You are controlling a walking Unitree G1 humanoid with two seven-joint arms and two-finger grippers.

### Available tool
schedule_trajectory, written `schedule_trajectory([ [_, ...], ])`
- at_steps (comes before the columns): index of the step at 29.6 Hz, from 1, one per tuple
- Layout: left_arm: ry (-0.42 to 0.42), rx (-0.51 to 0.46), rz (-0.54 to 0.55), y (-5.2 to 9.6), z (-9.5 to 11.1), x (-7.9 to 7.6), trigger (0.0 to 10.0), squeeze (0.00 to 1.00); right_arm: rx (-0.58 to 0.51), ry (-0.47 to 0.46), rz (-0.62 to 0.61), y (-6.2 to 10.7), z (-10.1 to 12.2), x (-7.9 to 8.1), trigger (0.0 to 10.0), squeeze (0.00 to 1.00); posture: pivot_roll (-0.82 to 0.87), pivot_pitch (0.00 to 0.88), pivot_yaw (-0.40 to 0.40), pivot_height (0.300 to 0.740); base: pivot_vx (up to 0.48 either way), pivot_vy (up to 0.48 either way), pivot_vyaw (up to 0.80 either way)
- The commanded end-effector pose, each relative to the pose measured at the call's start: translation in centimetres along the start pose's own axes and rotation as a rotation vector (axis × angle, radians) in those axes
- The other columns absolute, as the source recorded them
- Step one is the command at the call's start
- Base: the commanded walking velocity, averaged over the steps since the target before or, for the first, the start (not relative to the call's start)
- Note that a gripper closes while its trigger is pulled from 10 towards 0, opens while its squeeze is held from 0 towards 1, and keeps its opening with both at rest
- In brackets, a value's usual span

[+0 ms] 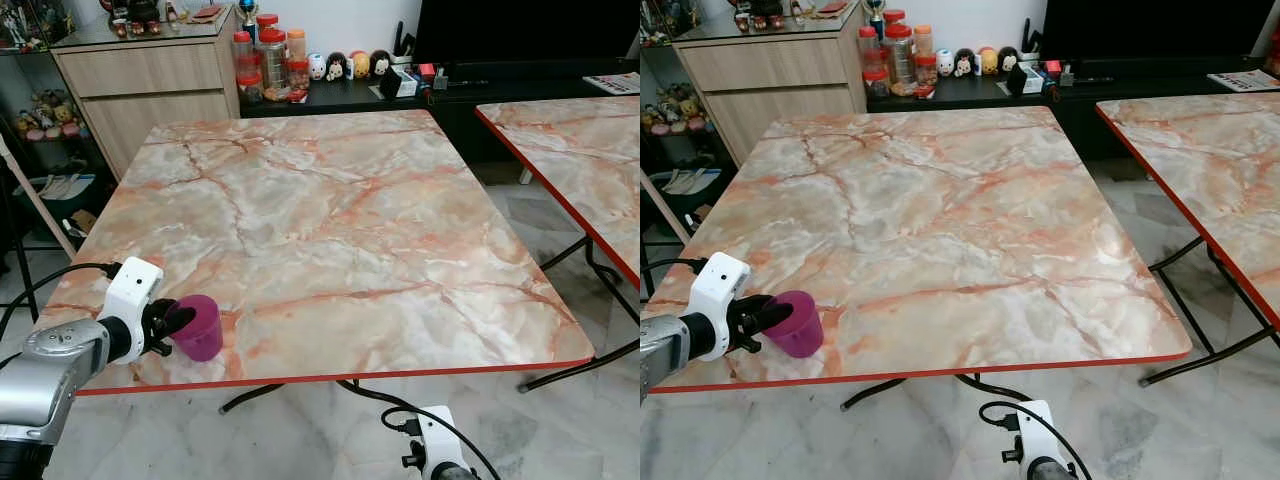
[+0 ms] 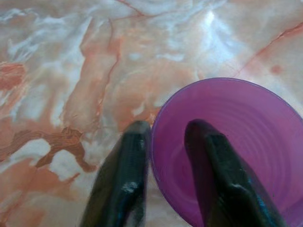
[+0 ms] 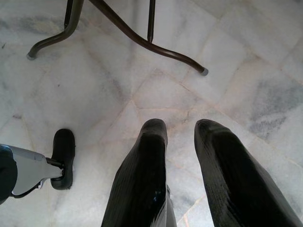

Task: Setting the table

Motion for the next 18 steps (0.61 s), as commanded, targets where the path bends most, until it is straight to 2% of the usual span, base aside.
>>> schedule_trajectory([
  [1, -0.013, -0.006, 0.012, 0.0, 0.4, 0.3, 0.0, 0.0, -0.003, -0.003, 0.001, -0.1, 0.3, 0.0, 10.0, 0.0, 0.08, 0.0, 0.018, 0.723, 0.0, 0.0, 0.0],
  [13, -0.007, -0.013, 0.021, -0.1, 0.4, 0.4, 0.0, 0.0, -0.005, -0.005, -0.001, -0.1, 0.4, -0.1, 10.0, 0.0, 0.08, 0.0, 0.017, 0.723, 0.0, 0.0, 0.0],
  [18, 0.034, -0.054, 0.147, -0.2, 0.7, 2.3, 0.0, 0.0, -0.005, -0.005, 0.002, -0.1, 0.4, 0.0, 10.0, 0.0, 0.08, 0.0, 0.018, 0.723, 0.0, 0.0, 0.0],
])
Point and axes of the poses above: a point about 5 cm out from each wrist's last joint towards the gripper, its own y axis pointing back from the gripper into the wrist, its own z axis along the axis of the wrist's last joint, x = y × z, the point moved 4 cm from there along -y, pointing out of the wrist towards the gripper
